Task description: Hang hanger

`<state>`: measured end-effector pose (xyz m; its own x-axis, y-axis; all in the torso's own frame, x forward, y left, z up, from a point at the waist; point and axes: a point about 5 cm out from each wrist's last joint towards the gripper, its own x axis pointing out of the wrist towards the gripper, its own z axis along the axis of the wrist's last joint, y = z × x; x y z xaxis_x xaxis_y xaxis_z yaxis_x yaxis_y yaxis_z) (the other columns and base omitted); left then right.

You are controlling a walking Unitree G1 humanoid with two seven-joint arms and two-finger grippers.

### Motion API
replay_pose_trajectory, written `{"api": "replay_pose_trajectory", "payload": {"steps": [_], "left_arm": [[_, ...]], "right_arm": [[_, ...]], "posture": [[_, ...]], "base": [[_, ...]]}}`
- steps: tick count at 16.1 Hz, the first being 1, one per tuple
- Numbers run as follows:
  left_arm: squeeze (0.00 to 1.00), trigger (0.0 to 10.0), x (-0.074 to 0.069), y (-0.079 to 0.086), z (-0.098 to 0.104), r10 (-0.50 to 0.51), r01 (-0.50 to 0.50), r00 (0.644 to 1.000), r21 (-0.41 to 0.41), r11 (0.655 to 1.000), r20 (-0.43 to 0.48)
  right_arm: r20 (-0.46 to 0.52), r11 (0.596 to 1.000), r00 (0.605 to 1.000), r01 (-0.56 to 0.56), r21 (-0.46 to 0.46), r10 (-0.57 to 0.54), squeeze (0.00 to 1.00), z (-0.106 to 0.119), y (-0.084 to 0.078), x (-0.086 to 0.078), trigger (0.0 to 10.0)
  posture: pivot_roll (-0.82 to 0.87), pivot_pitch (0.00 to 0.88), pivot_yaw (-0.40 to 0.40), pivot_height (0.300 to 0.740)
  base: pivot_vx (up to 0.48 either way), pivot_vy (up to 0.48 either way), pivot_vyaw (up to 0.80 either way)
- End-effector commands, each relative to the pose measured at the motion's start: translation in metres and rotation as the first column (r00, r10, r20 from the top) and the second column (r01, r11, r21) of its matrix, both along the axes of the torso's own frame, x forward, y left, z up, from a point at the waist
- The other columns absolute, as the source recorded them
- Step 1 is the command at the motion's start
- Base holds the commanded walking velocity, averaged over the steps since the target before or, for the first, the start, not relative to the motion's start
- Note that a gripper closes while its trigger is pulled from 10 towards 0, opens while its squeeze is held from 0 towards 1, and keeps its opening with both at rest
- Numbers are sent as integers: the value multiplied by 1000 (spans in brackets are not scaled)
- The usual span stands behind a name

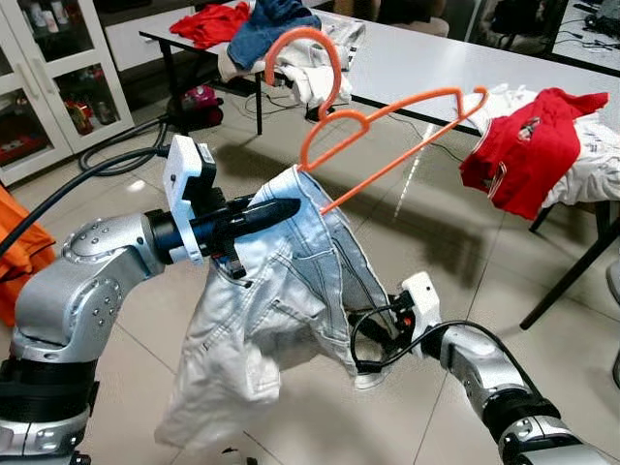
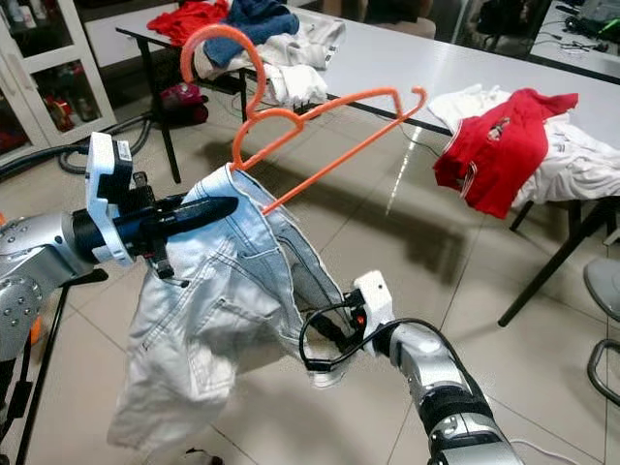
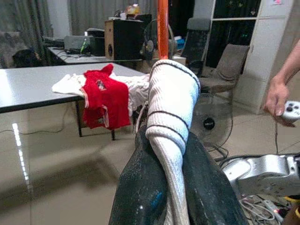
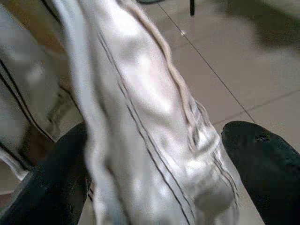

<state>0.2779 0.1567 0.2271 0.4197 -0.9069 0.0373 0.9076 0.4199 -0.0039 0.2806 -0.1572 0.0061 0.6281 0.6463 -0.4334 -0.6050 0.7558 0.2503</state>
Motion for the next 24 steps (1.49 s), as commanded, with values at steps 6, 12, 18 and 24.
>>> {"api": "replay_pose_trajectory", "payload": {"steps": [6,12,18,24], "left_arm": [[0,10000,-3,3,31,1,5,996,-63,998,91],[0,10000,1,17,29,56,-53,995,-40,998,86],[0,10000,6,28,26,81,-81,993,-12,997,84],[0,10000,9,39,19,85,-89,993,46,995,77]], "right_arm": [[-100,996,994,35,-88,-44,0,-19,-12,-14,10000],[-47,982,982,178,-54,-181,0,-14,-28,-8,8863],[-40,980,979,199,-23,-199,0,-15,-38,-15,0],[-24,976,976,216,39,-216,0,-9,-52,-16,0]], "posture": [[-75,0,-41,740],[-79,0,-45,740],[-89,0,-36,740],[-90,0,-33,740]], "base": [[0,0,0],[0,0,0],[0,0,0],[0,0,0]]}}
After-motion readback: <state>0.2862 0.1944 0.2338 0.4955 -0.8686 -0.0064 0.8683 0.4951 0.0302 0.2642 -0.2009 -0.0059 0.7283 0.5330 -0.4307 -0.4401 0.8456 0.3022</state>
